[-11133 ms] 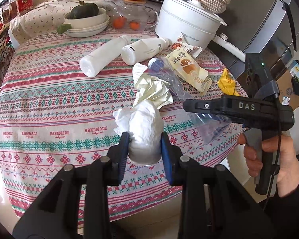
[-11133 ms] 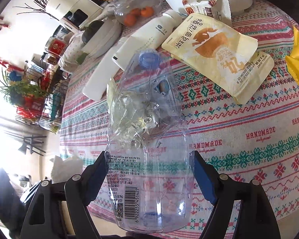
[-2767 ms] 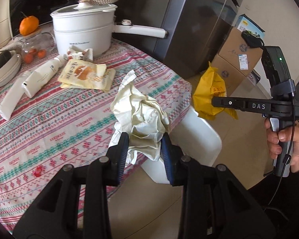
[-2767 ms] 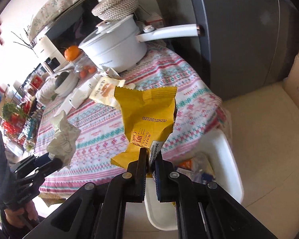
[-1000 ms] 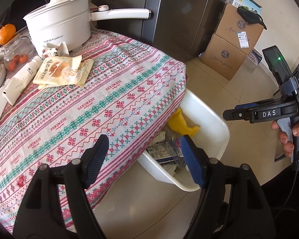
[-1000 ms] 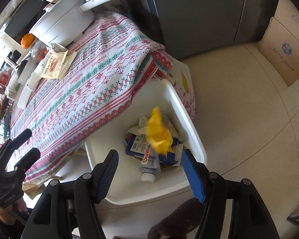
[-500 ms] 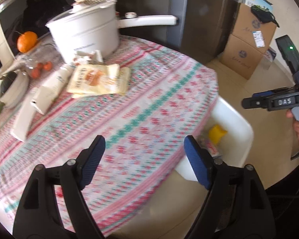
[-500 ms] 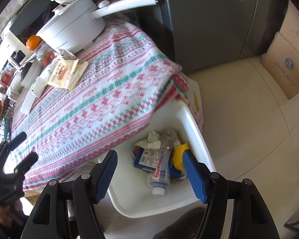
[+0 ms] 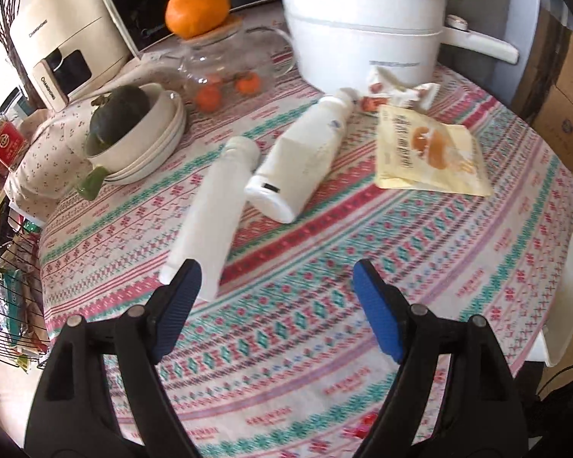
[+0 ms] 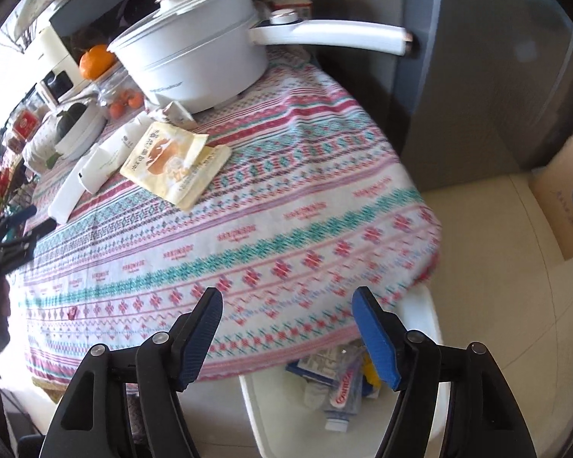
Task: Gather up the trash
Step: 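Grasp the white plastic bottle with the left tool, then grasp the cream bread snack bag with the right tool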
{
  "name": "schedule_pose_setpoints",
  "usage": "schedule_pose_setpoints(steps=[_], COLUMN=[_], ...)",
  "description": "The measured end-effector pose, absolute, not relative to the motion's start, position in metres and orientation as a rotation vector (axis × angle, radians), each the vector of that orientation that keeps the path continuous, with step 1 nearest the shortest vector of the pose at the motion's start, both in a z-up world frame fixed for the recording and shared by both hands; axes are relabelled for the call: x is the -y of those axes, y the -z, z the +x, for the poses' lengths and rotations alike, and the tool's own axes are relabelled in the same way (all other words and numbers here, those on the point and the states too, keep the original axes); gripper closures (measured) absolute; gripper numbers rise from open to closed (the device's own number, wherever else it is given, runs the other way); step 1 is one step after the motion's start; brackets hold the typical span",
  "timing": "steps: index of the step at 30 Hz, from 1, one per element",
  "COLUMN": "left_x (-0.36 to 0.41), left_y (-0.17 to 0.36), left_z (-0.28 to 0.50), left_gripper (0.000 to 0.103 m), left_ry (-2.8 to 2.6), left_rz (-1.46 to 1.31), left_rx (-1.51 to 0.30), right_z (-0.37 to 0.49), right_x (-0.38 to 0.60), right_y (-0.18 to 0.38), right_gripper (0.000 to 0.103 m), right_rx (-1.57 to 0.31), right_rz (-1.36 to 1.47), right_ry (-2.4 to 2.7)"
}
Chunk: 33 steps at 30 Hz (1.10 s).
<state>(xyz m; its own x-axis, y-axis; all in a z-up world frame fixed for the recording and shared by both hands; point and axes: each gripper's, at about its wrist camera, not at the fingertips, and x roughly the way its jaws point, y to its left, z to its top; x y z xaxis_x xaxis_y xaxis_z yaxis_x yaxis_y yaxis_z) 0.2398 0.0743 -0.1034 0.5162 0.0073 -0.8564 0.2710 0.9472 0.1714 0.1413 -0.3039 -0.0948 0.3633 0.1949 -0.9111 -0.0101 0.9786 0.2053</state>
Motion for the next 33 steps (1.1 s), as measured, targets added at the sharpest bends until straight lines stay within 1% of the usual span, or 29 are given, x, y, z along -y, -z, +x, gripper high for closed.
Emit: schedule_pose_setpoints(steps=[1, 4, 7, 10, 11, 15, 16, 17, 18, 24, 27, 31, 33], left_x=[-0.083, -0.099, -0.106, -0.11, -0.111, -0.11, -0.11, -0.11, -0.11, -0.127, -0.137, -0.145, -0.144], left_y=[0.107, 0.116, 0.129, 0.141, 0.145, 0.159, 0.163, 0.167, 0.168, 0.162, 0.155, 0.146, 0.144], left_z=[0.25, 0.275, 0.296, 0.312, 0.316, 0.331, 0.334, 0.337, 0.338, 0.33, 0.311, 0.275, 0.259], left_gripper=[0.021, 0.021, 0.025, 0.035, 0.039, 0.042, 0.044, 0.049, 0.049, 0.051, 0.051, 0.052, 0.052], left_ry=[0.156, 0.147, 0.152, 0.174, 0.178, 0.218, 0.221, 0.224, 0.218, 0.176, 0.158, 0.149, 0.148], left_rz=[0.299, 0.334, 0.39, 0.417, 0.42, 0.418, 0.418, 0.409, 0.395, 0.225, 0.135, 0.079, 0.052], left_rx=[-1.031, -1.064, -1.103, -1.146, -1.163, -1.237, -1.254, -1.27, -1.272, -1.207, -1.166, -1.092, -1.074], right_z=[0.148, 0.169, 0.187, 0.207, 0.212, 0.236, 0.241, 0.246, 0.25, 0.269, 0.268, 0.251, 0.245], right_x=[0.297, 0.276, 0.254, 0.234, 0.229, 0.207, 0.202, 0.197, 0.192, 0.164, 0.152, 0.136, 0.127], right_y=[0.096, 0.101, 0.106, 0.112, 0.114, 0.12, 0.121, 0.122, 0.124, 0.143, 0.156, 0.158, 0.161], right_gripper=[0.028, 0.027, 0.027, 0.026, 0.026, 0.026, 0.026, 0.025, 0.024, 0.021, 0.021, 0.021, 0.021], right_rx=[-1.199, -1.208, -1.209, -1.198, -1.192, -1.153, -1.144, -1.134, -1.121, -1.06, -1.054, -0.943, -0.918], right_rz=[0.17, 0.135, 0.084, 0.036, 0.024, -0.026, -0.036, -0.044, -0.054, -0.194, -0.236, -0.311, -0.351], right_ry=[-0.144, -0.167, -0.183, -0.203, -0.211, -0.257, -0.28, -0.308, -0.35, -0.441, -0.481, -0.527, -0.535])
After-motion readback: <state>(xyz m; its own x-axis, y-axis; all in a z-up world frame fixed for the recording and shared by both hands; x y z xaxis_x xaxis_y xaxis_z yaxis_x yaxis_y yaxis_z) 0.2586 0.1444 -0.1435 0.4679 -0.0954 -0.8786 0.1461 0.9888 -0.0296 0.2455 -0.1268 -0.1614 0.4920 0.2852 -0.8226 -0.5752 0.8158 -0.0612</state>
